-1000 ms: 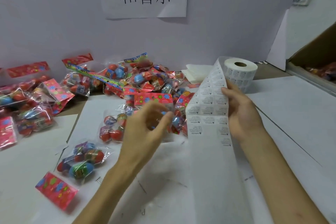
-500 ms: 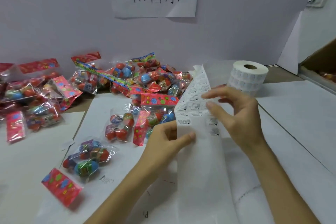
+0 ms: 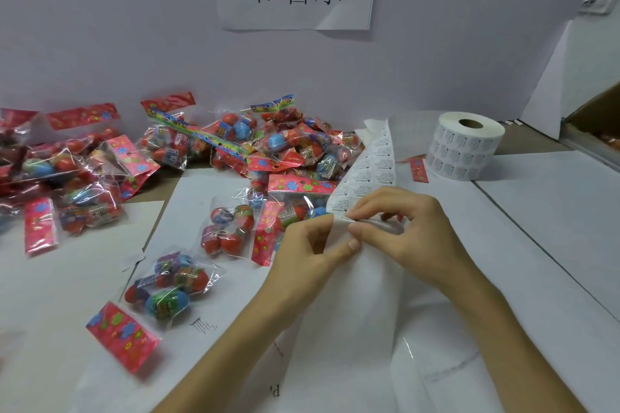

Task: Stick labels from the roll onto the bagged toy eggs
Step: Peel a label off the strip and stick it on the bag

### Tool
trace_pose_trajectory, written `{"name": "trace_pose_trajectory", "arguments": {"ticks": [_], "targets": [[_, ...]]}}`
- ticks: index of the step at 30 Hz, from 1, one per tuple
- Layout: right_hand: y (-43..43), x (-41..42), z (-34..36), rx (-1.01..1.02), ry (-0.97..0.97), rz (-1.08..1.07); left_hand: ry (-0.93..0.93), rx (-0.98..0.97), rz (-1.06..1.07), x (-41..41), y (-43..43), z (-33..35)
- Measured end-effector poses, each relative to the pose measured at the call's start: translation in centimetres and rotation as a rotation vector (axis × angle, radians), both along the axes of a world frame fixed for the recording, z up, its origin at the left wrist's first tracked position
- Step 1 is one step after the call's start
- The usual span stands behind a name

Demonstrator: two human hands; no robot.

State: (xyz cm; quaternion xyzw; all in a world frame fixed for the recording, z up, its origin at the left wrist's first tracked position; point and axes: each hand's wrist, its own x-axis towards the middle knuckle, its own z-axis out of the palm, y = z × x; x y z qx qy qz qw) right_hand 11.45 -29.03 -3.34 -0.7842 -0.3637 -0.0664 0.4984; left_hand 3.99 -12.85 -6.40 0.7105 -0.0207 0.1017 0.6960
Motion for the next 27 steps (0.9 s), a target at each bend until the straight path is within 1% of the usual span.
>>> {"name": "trace_pose_trajectory", "arguments": {"ticks": [4, 7, 9, 10, 11, 12, 13, 15, 16, 17, 20, 21, 24, 27], "targets": [[-0.1, 0.1, 0.0, 0.009, 0.034, -0.008, -0.012, 0.053, -0.015, 0.0, 0.0, 0.0], [-0.2, 0.3, 0.0, 0.041, 0.094, -0.057, 0.022, 0.043, -0.048, -0.1, -0.2, 0.1], [-0.4, 0.7, 0.0, 0.167, 0.144, -0.145, 0.09, -0.003, -0.146, -0.2, -0.4, 0.2], [-0.6, 0.9, 0.0, 0.247, 0.149, -0.21, 0.127, 0.011, -0.204, -0.3, -0.5, 0.3], [-0.9, 1.1, 0.1, 0.319, 0.139, -0.28, 0.156, 0.064, -0.244, -0.5, -0.6, 0.5], [-1.1, 1.2, 0.2, 0.376, 0.127, -0.342, 0.164, 0.151, -0.238, -0.6, -0.7, 0.4], [-1.4, 1.3, 0.3, 0.424, 0.123, -0.384, 0.154, 0.236, -0.178, -0.6, -0.8, 0.4], [-1.6, 1.2, 0.5, 0.484, 0.128, -0.402, 0.07, 0.313, 0.028, -0.5, -0.7, 0.3], [-1.5, 1.1, 0.6, 0.488, 0.127, -0.385, 0.036, 0.291, 0.091, -0.3, -0.4, 0.2], [-1.3, 0.9, 0.6, 0.475, 0.119, -0.359, 0.027, 0.229, 0.111, -0.2, -0.1, 0.3], [-0.1, 0.2, 0.2, 0.365, 0.034, -0.299, 0.089, -0.151, -0.011, -0.1, 0.4, 1.3], [0.3, 0.0, -0.1, 0.316, 0.0, -0.293, 0.116, -0.236, -0.054, -0.1, 0.4, 1.5], [1.1, -0.5, -0.7, 0.187, -0.097, -0.265, 0.144, -0.298, -0.094, 0.1, 0.5, 1.8], [1.3, -0.5, -1.0, 0.119, -0.091, -0.21, 0.141, -0.35, -0.099, -0.1, 0.6, 1.8]]}}
